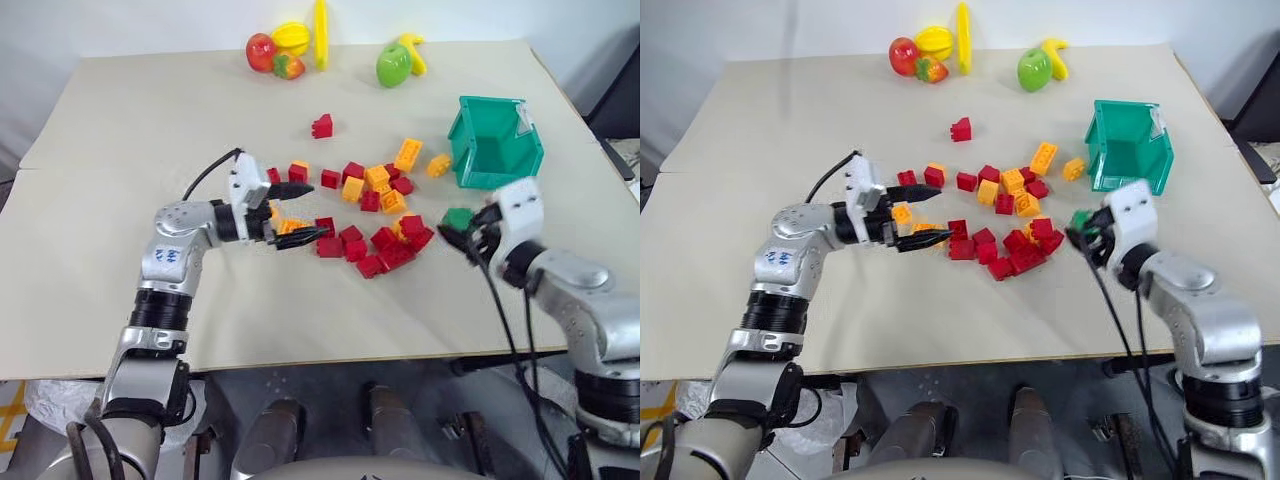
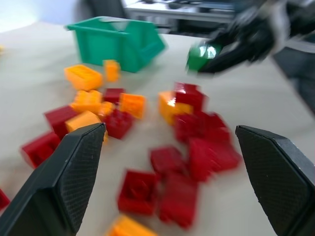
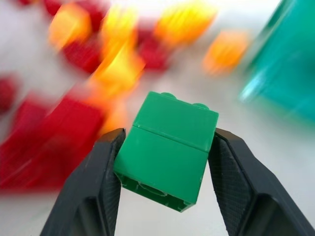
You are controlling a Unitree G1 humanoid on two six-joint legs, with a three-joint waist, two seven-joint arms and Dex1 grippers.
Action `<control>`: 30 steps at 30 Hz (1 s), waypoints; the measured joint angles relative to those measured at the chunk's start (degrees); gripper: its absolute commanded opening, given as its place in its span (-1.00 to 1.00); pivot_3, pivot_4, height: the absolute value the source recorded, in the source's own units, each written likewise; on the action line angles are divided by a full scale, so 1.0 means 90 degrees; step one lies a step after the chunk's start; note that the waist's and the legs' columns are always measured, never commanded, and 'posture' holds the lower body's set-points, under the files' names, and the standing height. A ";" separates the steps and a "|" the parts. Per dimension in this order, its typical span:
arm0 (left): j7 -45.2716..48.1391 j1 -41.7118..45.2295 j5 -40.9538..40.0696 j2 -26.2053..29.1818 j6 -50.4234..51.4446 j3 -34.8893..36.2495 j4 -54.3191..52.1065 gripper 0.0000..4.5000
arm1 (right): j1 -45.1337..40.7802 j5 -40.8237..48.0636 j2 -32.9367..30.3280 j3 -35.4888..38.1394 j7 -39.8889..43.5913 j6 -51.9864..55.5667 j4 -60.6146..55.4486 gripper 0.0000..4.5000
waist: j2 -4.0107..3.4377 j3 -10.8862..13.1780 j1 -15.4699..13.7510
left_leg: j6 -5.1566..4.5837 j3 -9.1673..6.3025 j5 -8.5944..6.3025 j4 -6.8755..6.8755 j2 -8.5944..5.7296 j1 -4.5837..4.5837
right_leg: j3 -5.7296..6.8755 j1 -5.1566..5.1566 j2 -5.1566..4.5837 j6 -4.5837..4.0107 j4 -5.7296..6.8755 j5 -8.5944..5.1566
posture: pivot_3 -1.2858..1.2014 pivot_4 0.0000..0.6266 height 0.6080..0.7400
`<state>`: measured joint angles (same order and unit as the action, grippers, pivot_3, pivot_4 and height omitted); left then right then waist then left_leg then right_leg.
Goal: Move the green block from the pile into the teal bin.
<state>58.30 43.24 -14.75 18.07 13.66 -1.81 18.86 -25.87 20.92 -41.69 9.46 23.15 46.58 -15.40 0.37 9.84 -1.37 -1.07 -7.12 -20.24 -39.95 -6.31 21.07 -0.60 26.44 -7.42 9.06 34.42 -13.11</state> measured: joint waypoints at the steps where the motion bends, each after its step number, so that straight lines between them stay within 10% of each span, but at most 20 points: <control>1: -0.0245 0.0152 0.0074 -0.0178 0.0023 -0.0036 0.0127 1.00 | -0.0529 -0.0181 -0.0074 -0.0087 0.0142 -0.0411 0.0612 -0.05 | 0.0001 0.0000 0.0007 | 0.0001 0.0001 0.0000 0.0000 0.0002 0.0000 | 0.0001 -0.0001 0.0004 -0.0002 -0.0010 0.0002 | 0.03 -0.52 1.00; 7: -0.0941 0.1089 0.0314 -0.0833 -0.0292 -0.0172 0.1169 1.00 | -0.2704 -0.1268 0.0127 -0.0787 0.0455 -0.2481 0.4406 -0.05 | 0.0000 0.0000 0.0150 | 0.0001 0.0016 0.0007 0.0025 0.0001 -0.0001 | 0.0000 0.0006 -0.0002 -0.0002 -0.0019 0.0005 | 0.03 -0.52 1.00; 13: -0.1149 0.1460 0.0432 -0.1079 -0.0888 -0.0146 0.2223 1.00 | -0.4095 -0.1986 0.0569 -0.1020 0.0472 -0.4347 0.7790 0.98 | -0.0001 0.0000 0.0283 | 0.0002 0.0010 0.0009 0.0072 0.0006 0.0004 | 0.0010 0.0021 -0.0002 -0.0001 -0.0054 0.0006 | 0.03 -0.52 1.00; 17: -0.0913 0.1457 0.0352 -0.1039 -0.1232 -0.0029 0.2339 1.00 | -0.4419 -0.2191 0.0687 -0.1005 0.0389 -0.4984 0.8639 0.98 | -0.0001 0.0001 0.0341 | 0.0001 0.0009 0.0010 0.0083 0.0004 0.0010 | 0.0015 0.0028 -0.0007 -0.0001 -0.0065 0.0006 | 0.03 -0.52 1.00; 30: 0.0622 -0.0018 -0.0106 0.1349 -0.0802 0.0618 0.1744 1.00 | -0.0317 -0.0678 -0.0413 -0.0914 0.3966 -0.3976 0.3338 0.98 | -0.0016 -0.0001 0.0304 | 0.0001 -0.0005 0.0010 0.0054 -0.0005 0.0015 | 0.0027 0.0023 -0.0014 0.0002 -0.0048 0.0007 | 0.03 -0.52 1.00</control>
<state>63.90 43.08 -15.71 30.21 6.45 3.76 34.56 -28.72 14.82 -45.41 1.24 58.84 10.79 14.64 0.22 9.83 1.37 -1.07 -7.17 -20.15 -39.46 -6.36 21.21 -0.37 26.65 -7.54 9.08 33.99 -13.04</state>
